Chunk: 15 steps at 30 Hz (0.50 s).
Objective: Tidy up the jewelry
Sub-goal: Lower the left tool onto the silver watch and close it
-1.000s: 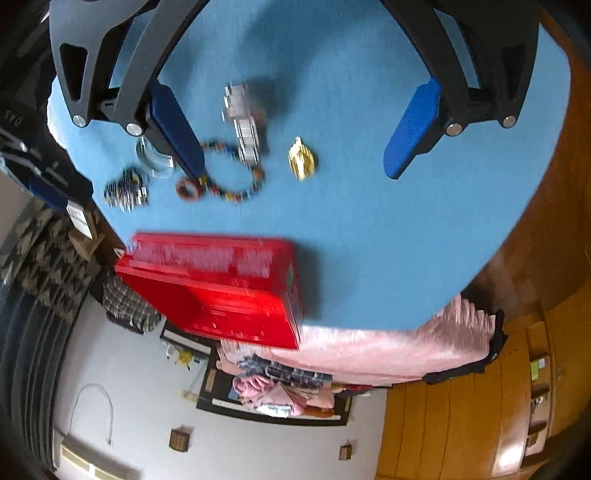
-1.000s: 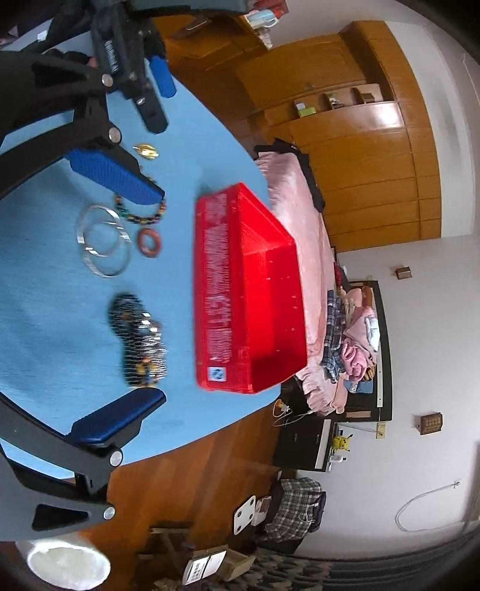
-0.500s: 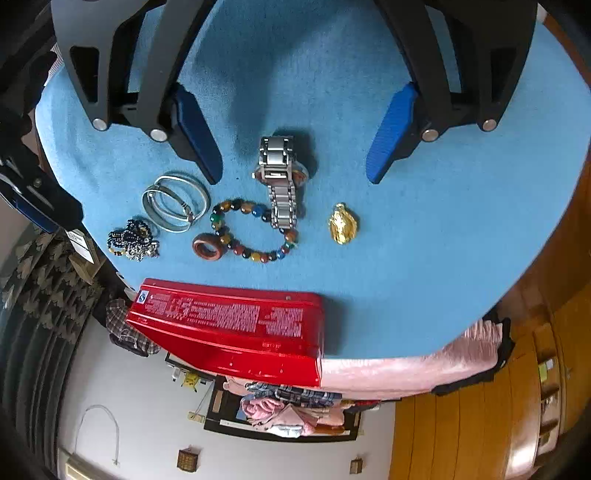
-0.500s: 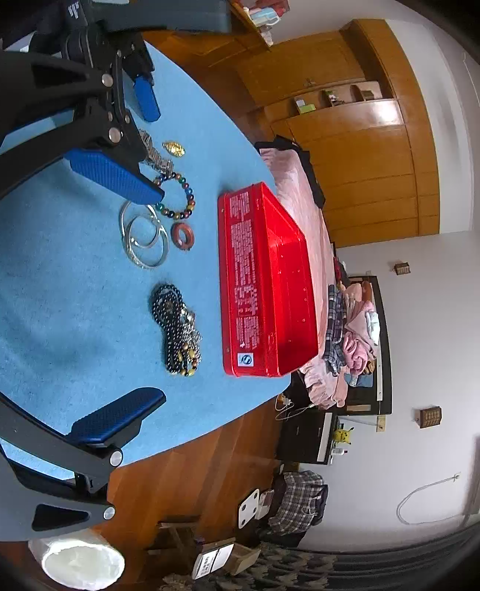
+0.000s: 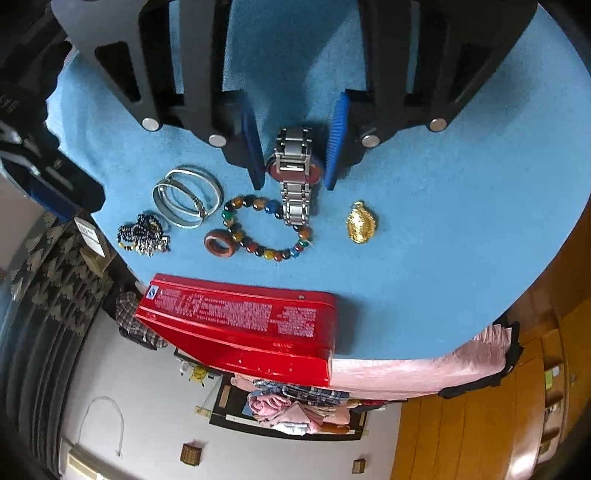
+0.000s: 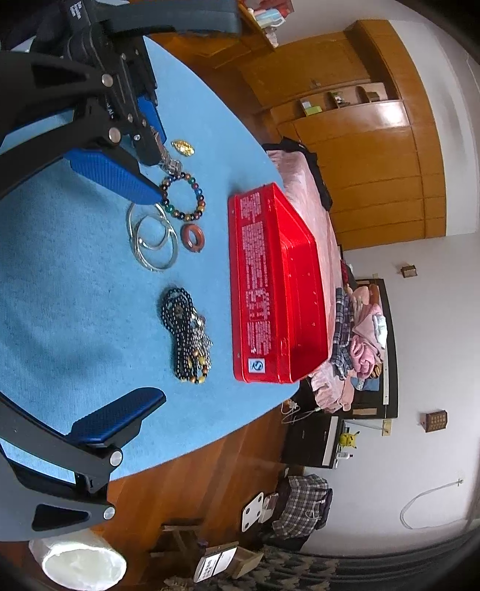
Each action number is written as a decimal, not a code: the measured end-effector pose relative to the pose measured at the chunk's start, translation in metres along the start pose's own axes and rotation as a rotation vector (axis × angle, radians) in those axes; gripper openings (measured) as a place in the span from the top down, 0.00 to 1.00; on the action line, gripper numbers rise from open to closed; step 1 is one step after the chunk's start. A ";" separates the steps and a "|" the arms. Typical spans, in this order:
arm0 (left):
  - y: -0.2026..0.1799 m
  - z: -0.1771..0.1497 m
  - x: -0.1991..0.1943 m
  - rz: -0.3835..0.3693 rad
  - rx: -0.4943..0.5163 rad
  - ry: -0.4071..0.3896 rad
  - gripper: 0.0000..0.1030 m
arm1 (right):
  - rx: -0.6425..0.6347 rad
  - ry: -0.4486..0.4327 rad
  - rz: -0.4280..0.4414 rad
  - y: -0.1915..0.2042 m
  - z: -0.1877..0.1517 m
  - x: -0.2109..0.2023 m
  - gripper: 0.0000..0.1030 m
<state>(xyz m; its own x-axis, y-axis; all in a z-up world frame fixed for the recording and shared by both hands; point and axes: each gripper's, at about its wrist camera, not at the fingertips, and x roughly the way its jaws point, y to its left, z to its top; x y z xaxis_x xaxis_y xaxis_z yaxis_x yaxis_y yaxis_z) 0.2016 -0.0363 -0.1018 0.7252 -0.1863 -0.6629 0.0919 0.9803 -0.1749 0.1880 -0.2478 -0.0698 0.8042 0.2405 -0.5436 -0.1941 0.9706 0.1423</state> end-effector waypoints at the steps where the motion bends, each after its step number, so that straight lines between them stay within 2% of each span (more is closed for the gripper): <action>1: 0.002 0.001 -0.004 0.002 -0.004 -0.014 0.70 | -0.004 0.005 0.009 0.003 0.000 0.001 0.05; 9: 0.018 0.012 -0.027 0.058 -0.027 -0.113 0.70 | -0.013 0.051 0.052 0.023 0.001 0.019 0.06; 12: 0.025 0.015 -0.030 0.066 -0.031 -0.126 0.70 | -0.001 0.067 0.063 0.025 0.003 0.025 0.07; 15: 0.031 0.016 -0.033 0.069 -0.040 -0.132 0.70 | -0.012 0.065 0.076 0.030 0.005 0.026 0.12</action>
<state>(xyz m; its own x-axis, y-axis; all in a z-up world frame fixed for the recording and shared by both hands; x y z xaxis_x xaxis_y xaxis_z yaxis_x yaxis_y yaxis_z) 0.1913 0.0015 -0.0742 0.8126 -0.1058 -0.5731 0.0134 0.9865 -0.1632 0.2055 -0.2122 -0.0756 0.7485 0.3131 -0.5846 -0.2601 0.9495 0.1754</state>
